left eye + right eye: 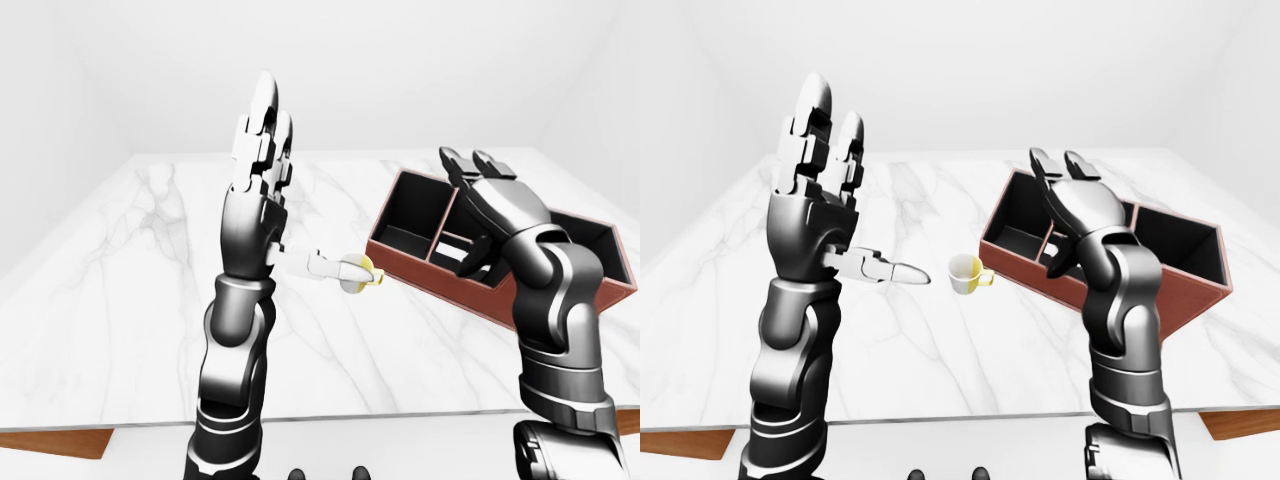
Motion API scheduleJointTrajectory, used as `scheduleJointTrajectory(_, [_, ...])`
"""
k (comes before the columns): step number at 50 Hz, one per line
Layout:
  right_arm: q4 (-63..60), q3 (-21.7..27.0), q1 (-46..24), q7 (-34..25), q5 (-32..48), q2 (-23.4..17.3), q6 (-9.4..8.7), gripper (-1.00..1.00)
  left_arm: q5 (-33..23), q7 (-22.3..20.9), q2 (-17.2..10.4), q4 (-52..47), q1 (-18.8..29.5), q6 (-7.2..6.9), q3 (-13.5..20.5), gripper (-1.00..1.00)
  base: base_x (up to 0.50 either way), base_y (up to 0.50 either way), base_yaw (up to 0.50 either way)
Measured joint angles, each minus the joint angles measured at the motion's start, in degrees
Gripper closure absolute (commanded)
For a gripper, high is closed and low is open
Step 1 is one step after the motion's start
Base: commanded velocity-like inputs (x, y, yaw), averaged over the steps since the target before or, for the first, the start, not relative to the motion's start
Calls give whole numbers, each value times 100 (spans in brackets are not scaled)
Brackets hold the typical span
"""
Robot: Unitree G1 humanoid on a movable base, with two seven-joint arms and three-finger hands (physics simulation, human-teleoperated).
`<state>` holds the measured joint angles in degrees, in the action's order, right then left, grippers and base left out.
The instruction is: Pick up the book and place it in the caddy.
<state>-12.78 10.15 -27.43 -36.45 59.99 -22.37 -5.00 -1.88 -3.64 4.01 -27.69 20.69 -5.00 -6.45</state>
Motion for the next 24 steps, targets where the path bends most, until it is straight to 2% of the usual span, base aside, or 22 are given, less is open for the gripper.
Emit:
scheduleJointTrajectory(5, [-491,-59,105,-356,447,208,0,-100,-18,5,0,-33,-33,0,-9,-100,0,0,0])
scheduleJointTrajectory(24, [-1784,-326,226,-355,1789,1100,0,-100,-107,37,-10,-321,-241,0,-61,-100,0,0,0])
